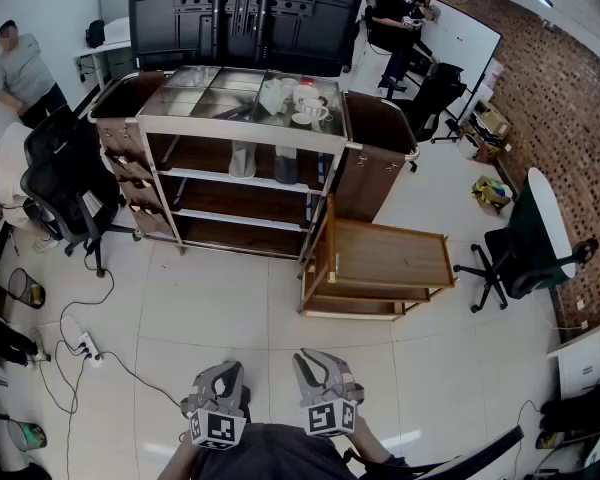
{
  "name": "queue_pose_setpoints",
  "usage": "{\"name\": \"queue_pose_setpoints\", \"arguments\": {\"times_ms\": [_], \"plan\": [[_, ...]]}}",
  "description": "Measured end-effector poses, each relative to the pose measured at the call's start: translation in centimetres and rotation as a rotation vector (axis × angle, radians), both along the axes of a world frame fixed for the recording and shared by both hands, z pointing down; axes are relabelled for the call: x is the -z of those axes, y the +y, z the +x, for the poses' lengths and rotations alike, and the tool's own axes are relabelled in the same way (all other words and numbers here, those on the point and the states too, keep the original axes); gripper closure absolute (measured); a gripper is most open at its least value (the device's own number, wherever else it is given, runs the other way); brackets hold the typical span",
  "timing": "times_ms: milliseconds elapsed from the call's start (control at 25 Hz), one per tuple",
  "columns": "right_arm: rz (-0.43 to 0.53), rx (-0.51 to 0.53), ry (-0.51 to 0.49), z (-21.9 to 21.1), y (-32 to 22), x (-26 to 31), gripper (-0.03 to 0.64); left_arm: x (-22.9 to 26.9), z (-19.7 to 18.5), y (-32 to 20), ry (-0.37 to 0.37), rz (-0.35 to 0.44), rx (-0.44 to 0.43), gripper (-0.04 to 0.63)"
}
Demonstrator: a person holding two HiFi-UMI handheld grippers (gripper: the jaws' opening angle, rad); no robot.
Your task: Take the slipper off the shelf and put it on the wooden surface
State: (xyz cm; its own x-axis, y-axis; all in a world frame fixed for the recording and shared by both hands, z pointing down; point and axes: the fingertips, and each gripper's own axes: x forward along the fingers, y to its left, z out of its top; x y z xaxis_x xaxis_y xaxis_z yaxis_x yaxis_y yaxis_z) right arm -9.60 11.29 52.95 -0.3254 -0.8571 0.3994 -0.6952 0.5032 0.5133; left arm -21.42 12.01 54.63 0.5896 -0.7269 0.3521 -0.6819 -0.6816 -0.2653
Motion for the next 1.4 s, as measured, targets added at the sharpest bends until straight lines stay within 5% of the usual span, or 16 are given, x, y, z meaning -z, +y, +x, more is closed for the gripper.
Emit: {"name": "queue_pose_setpoints", "arguments": {"times_ms": [320, 640, 960, 1400], "plan": [[0.028, 0.007, 0.162, -5.7, -16.3, 0.9, 0.551, 2.1, -5.5, -15.4, 0.021, 0.022, -0.037, 0.580], [-0.016, 0.006, 0.249, -5.9, -27.0, -2.8, 0.514, 0.7, -7.7, -23.3, 0.020, -0.036, -0.008, 0.579], [-0.056, 0.005, 0.419, -0.5, -42.2, -9.9, 0.441, -2.8, -6.9, -32.4, -0.049, -0.124, 0.003, 0.579], [-0.107, 0.086, 0.616, 7.4, -63.8, -18.8, 0.358, -2.3, 0.9, -49.9, -0.062, -0.191, 0.022, 0.580]]}}
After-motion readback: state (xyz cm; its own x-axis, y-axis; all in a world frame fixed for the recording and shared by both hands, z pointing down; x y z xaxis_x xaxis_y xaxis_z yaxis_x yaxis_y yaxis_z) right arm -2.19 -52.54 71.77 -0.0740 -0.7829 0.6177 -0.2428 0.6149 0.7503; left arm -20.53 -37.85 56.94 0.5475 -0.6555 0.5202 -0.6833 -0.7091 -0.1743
